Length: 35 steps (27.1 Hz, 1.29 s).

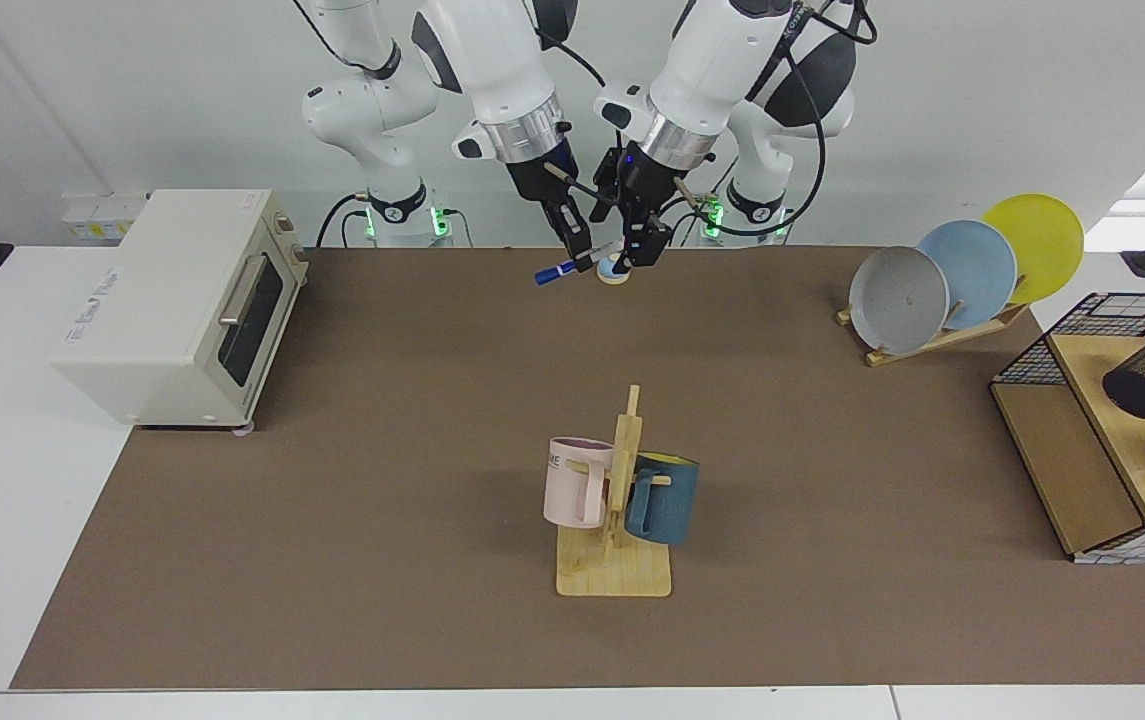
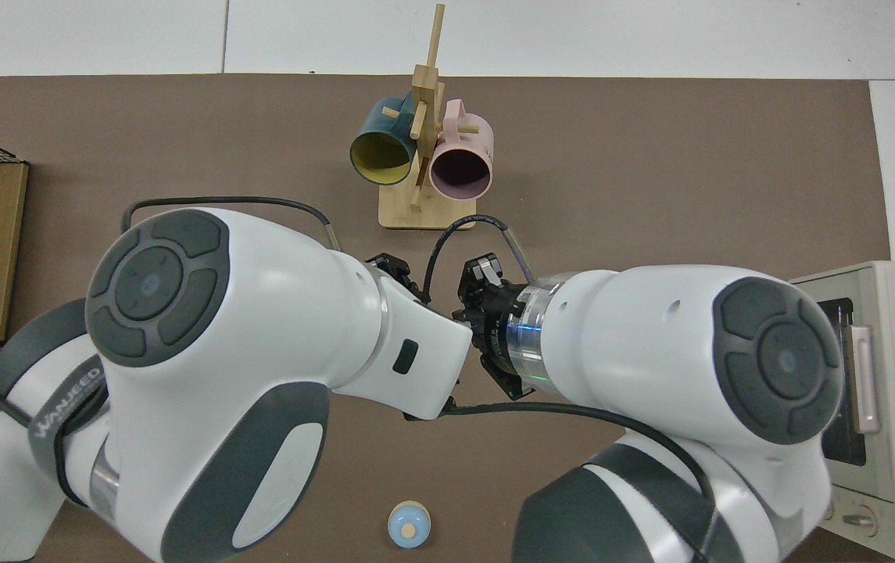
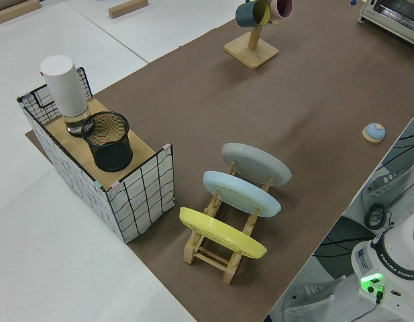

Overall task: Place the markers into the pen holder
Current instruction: 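Close the left gripper on the marker beside the right gripper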

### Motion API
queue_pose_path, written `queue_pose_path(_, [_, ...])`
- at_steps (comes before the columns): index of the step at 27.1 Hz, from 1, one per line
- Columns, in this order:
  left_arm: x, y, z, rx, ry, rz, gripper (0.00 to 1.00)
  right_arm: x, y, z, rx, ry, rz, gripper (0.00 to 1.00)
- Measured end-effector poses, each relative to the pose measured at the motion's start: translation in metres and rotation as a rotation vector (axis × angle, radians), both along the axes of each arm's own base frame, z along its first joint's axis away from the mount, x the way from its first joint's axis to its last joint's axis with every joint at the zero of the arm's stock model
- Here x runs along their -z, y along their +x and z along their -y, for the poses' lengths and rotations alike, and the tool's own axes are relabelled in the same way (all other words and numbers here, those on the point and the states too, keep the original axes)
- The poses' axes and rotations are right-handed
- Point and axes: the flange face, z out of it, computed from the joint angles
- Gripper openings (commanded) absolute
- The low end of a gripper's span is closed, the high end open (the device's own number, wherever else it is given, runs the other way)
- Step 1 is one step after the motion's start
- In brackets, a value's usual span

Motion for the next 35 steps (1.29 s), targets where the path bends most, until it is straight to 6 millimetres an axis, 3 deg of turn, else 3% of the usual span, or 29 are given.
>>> queue_pose_path(7, [-0.0009,0.001,0.0017,-0.056,-0.015,-0.009,0.77,-0.0024,0.0001,-0.0007,0.011,0.037,-0.018,0.0])
queue_pose_path(10, [-0.0013,0.0004,0.0027,-0.072,-0.016,-0.013,0.67,-0.0026,0.0003,-0.0008,0.011,0.04,-0.019,0.0])
queue_pose_path(17, [-0.0019,0.0,0.0031,-0.091,-0.017,-0.018,0.59,-0.0019,0.0009,-0.0011,0.011,0.039,-0.02,0.0])
queue_pose_path(20, [-0.0022,0.0002,0.0031,-0.092,-0.018,-0.017,0.48,-0.0013,0.0015,-0.0008,0.012,0.039,-0.021,0.0])
queue_pose_path(23, [-0.0023,0.0004,0.0031,-0.093,-0.019,-0.016,0.43,-0.0011,0.0022,-0.0002,0.014,0.039,-0.021,0.0])
queue_pose_path(32, [-0.0027,0.0032,0.0007,-0.094,-0.018,-0.003,0.0,-0.0014,0.0024,0.0006,0.013,0.037,-0.023,0.0])
queue_pose_path(35, [-0.0028,0.004,-0.0002,-0.09,-0.018,0.001,0.0,-0.0014,0.0025,0.0006,0.013,0.037,-0.024,0.0])
